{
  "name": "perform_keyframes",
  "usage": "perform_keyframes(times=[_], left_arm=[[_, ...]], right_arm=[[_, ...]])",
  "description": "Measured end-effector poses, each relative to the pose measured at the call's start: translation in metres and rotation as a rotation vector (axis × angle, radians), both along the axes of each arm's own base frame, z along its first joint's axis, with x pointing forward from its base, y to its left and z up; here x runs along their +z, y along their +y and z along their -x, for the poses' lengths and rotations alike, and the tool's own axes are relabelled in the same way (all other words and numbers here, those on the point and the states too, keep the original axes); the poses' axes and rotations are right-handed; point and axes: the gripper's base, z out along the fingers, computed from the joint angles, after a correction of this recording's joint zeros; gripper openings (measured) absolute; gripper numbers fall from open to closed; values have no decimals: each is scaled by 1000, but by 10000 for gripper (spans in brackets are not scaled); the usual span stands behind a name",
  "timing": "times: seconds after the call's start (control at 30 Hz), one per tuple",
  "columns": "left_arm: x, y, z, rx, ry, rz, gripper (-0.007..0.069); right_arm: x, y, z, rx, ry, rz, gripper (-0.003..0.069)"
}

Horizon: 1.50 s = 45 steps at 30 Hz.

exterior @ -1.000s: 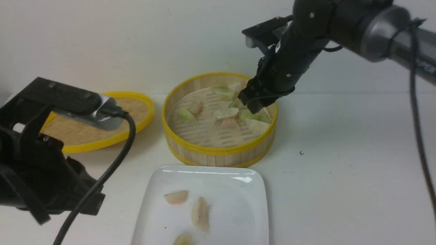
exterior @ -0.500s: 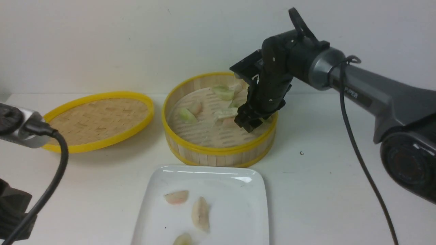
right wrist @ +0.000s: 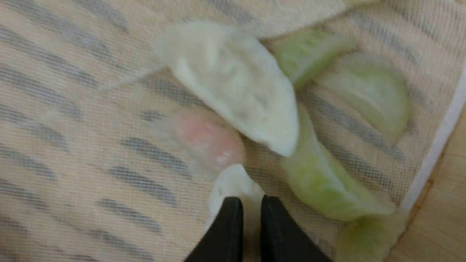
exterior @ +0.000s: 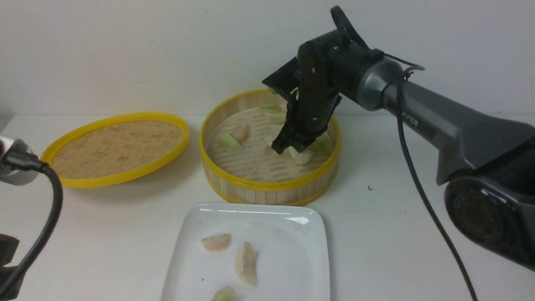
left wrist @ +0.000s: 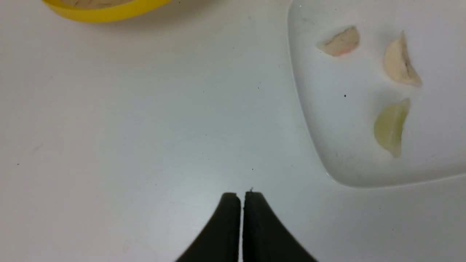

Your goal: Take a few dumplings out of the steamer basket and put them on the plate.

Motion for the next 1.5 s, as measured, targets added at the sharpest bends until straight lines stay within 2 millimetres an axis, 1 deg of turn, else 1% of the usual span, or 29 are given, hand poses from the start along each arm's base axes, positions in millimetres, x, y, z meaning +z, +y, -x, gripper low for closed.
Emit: perform_keyframes(times=[0.07, 0.1, 0.2, 0.37, 0.43, 0.5, 0.53, 0.57, 0.6, 0.63, 0.7, 0.77, 0.83, 0.87, 0.93, 1.0, 1.03, 1.07, 1.1, 1.13, 1.17, 1.2, 1.23, 1.27, 1.3, 1.33, 1.37, 1.43, 1.5], left_arm=[[0, 0, 0, 2, -1, -3, -6], [0, 0, 0, 2, -1, -3, -6], [0, 0, 0, 2, -1, -2, -6], [0, 0, 0, 3, 7, -3, -6], [-1, 1, 1, 6, 18, -11, -6], [-1, 2, 2, 9, 24, -17, -6], [-1, 2, 2, 12, 24, -21, -6], [-1, 2, 2, 13, 24, -22, -6], [-1, 2, 2, 14, 24, -22, -6], [-1, 2, 2, 15, 24, -21, -6], [-1, 2, 2, 16, 24, -20, -6], [-1, 2, 2, 16, 23, -20, -6], [-1, 2, 2, 18, 23, -19, -6], [-1, 2, 2, 20, 23, -17, -6], [-1, 2, 2, 22, 23, -16, -6], [-1, 2, 2, 21, 25, -16, -6], [-1, 2, 2, 21, 25, -16, -6], [-1, 2, 2, 21, 25, -16, -6], [-1, 2, 2, 21, 25, -16, -6], [-1, 2, 2, 21, 25, -16, -6], [-1, 2, 2, 22, 25, -16, -6], [-1, 2, 2, 22, 25, -16, -6], [-2, 2, 2, 22, 27, -17, -6], [-2, 2, 2, 22, 31, -18, -6], [-2, 3, 2, 23, 35, -19, -6], [-2, 3, 3, 23, 36, -19, -6], [-2, 3, 3, 24, 42, -20, -6], [-2, 2, 3, 23, 45, -14, -6], [-2, 1, 3, 21, 47, -6, -6]], right_arm=[[11, 5, 5, 1, -15, -19, 34], [11, 5, 5, 0, -14, -19, 34], [35, 6, 12, -10, -41, -58, 31], [53, 8, 20, -27, -18, -142, 31], [60, 7, 28, -28, 3, -168, 31], [70, 3, 43, -30, 32, -180, 31], [80, -3, 64, -29, 72, -192, 29], [80, -2, 65, -28, 73, -194, 28], [85, -5, 87, -16, 116, -195, 26], [85, -5, 90, -14, 124, -198, 25], [77, -1, 123, 29, 205, -179, 22], [62, 3, 137, 45, 261, -153, 22], [38, 9, 155, 67, 341, -106, 20], [20, 12, 163, 75, 382, -73, 19], [5, 16, 165, 74, 391, -63, 15], [-12, 20, 161, 64, 386, -65, 45], [-12, 20, 161, 61, 382, -68, 55], [-20, 22, 158, 43, 378, -75, 105], [-23, 23, 157, 36, 379, -74, 135], [-24, 23, 157, 31, 381, -74, 150], [-21, 23, 155, 26, 380, -67, 219], [-20, 24, 155, 26, 377, -66, 232], [-17, 24, 155, 29, 382, -57, 248], [-7, 24, 153, 35, 369, -46, 267], [10, 23, 151, 34, 334, -47, 261], [10, 23, 151, 34, 334, -47, 261], [39, 20, 149, 31, 257, -73, 224], [75, 11, 154, 23, 168, -108, 165], [113, -5, 166, 11, 80, -145, 99]])
